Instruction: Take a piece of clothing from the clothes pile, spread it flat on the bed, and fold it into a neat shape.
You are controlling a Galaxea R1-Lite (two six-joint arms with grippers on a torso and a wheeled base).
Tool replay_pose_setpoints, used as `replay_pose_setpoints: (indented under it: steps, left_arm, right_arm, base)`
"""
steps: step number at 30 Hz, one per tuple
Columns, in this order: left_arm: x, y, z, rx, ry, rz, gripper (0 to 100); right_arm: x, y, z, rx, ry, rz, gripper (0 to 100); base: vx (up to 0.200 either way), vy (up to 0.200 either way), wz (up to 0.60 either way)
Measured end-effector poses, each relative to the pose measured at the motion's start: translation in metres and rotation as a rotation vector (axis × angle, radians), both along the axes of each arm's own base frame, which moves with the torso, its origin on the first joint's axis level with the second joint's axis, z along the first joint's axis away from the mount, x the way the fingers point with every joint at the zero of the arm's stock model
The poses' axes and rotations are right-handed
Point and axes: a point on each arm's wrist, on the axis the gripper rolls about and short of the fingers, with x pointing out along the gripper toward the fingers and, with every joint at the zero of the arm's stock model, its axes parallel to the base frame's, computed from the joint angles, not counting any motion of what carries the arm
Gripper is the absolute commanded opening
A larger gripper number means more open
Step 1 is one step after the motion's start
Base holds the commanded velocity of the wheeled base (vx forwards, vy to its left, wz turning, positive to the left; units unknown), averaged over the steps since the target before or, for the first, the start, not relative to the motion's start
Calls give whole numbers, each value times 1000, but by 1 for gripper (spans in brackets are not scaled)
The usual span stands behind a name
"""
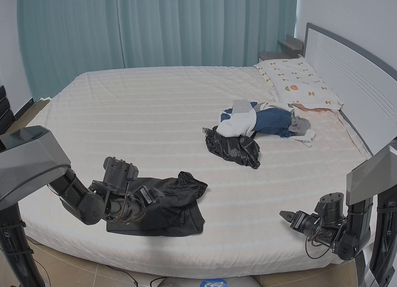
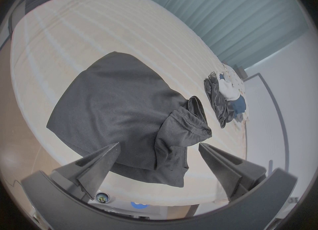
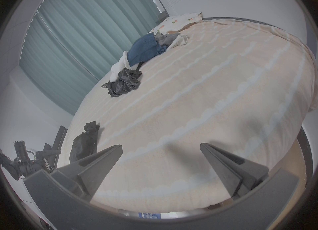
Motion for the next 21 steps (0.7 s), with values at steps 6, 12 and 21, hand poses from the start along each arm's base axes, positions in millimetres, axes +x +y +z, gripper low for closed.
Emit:
replay_pose_setpoints:
  steps: [6, 12, 21]
  left_arm:
    - [4, 22, 5, -44, 6, 51, 100]
    - [5, 42, 5, -77, 7, 80, 100]
    - [9, 57, 5, -84, -14, 125, 100]
  right_arm:
    - [7, 5, 5, -60, -58, 35, 100]
    - [15, 9, 8, -120, -108, 69, 100]
    - [29, 26, 12, -160, -169, 138, 100]
  base:
    - [0, 200, 0]
    - [0, 200, 0]
    - [0, 200, 0]
